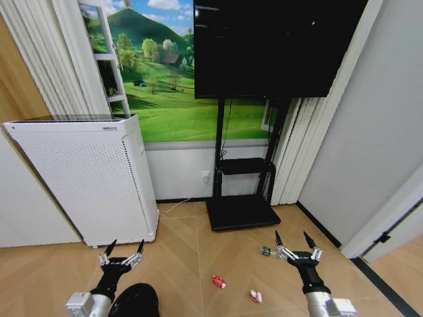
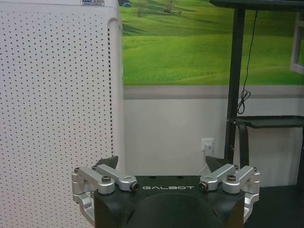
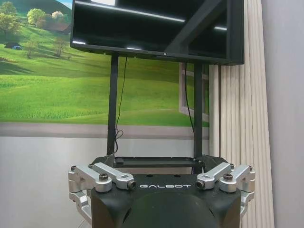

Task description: Pick up the trash bin and place the garbage on the floor into it.

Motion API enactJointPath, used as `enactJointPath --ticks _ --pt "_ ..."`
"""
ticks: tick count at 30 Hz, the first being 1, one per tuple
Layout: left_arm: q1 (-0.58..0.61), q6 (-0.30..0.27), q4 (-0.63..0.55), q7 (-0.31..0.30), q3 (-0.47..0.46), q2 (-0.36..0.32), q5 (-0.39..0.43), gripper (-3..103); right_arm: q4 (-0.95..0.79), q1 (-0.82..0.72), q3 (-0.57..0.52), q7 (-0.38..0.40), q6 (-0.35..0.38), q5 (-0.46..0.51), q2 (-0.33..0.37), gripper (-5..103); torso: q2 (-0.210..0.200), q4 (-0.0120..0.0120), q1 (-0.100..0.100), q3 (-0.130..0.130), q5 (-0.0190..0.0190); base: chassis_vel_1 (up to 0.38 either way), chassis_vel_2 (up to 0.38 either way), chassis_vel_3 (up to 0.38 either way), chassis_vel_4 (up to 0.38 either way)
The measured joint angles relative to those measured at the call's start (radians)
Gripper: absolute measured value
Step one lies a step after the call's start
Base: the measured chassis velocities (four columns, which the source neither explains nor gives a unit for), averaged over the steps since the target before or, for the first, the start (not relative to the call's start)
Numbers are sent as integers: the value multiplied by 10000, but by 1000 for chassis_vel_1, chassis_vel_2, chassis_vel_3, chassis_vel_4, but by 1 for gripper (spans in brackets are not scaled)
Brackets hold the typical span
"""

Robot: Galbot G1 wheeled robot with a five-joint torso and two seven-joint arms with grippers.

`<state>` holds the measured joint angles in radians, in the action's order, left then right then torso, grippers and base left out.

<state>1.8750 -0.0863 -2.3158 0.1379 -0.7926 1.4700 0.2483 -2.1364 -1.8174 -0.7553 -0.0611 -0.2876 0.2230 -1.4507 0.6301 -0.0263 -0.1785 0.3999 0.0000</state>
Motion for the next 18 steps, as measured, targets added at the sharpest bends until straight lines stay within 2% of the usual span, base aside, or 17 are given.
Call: enactJointPath --ticks 11,18 --pt "-15 52 -7 23 44 86 -74 100 310 173 191 44 -54 -27 -48 100 -508 -1 219 -288 0 0 0 0 0" --pt "15 51 -22 23 49 119 -74 100 409 271 278 86 -44 -23 -43 100 -631 0 268 -362 0 0 0 0 0"
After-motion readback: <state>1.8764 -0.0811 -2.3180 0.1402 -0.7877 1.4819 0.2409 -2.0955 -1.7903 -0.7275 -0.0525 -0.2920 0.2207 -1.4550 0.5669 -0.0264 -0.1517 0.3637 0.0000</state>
